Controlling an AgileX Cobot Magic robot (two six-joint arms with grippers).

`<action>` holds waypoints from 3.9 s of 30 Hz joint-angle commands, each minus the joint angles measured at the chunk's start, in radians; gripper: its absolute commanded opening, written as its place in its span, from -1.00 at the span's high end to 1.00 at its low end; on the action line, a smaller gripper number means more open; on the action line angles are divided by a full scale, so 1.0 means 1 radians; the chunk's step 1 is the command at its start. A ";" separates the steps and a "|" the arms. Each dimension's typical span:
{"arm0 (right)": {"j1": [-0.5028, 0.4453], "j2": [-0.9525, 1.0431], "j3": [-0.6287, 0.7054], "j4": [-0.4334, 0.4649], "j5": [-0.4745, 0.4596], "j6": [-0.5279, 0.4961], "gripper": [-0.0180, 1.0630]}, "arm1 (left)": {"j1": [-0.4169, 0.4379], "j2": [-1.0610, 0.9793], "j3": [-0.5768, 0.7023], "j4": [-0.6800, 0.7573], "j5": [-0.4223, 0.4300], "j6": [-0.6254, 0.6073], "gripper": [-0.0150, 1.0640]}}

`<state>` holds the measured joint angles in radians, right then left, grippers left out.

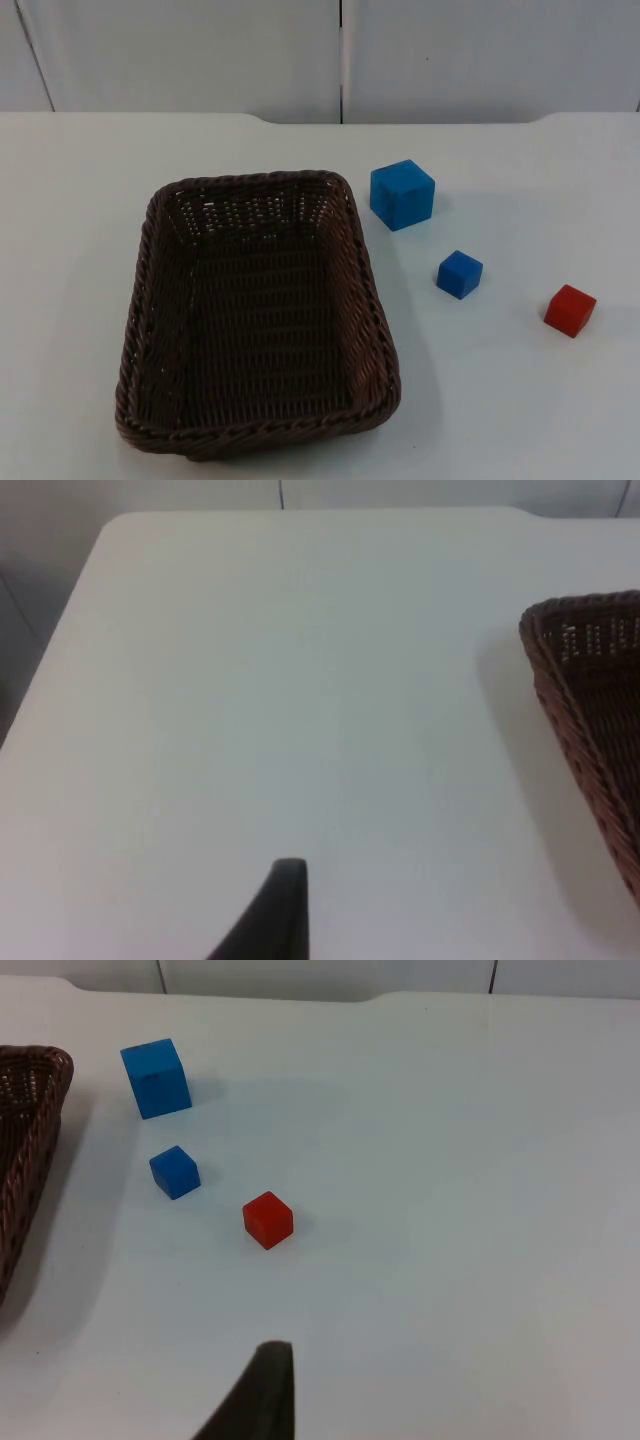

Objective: Pick up the basket with the left hand and place the largest block into the basket with the right hand.

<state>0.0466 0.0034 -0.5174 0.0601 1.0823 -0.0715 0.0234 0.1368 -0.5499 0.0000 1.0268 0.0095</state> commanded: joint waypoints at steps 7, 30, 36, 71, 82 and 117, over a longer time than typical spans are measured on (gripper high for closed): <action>-0.005 -0.003 0.001 0.006 -0.002 -0.007 -0.98 | 0.003 0.074 -0.013 -0.084 -0.054 0.009 -0.97; -0.005 -0.003 0.001 0.006 -0.002 -0.007 -0.98 | 0.003 0.478 -0.107 -0.276 -0.235 0.101 -0.97; -0.005 -0.003 0.001 0.006 -0.002 -0.007 -0.98 | 0.003 0.606 -0.116 -0.333 -0.280 0.168 -0.97; -0.005 -0.003 0.001 0.007 -0.004 -0.007 -0.98 | 0.001 1.135 -0.177 -0.511 -0.437 0.281 -0.97; -0.005 -0.003 0.001 0.007 -0.004 -0.007 -0.98 | -0.094 1.352 -0.237 -0.542 -0.450 0.277 -0.97; -0.005 -0.003 0.001 0.007 -0.004 -0.007 -0.98 | -0.212 1.771 -0.372 -0.587 -0.574 0.193 -0.97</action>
<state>0.0466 0.0034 -0.5174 0.0601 1.0823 -0.0715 -0.1850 1.9006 -0.9163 -0.5710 0.4701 0.2047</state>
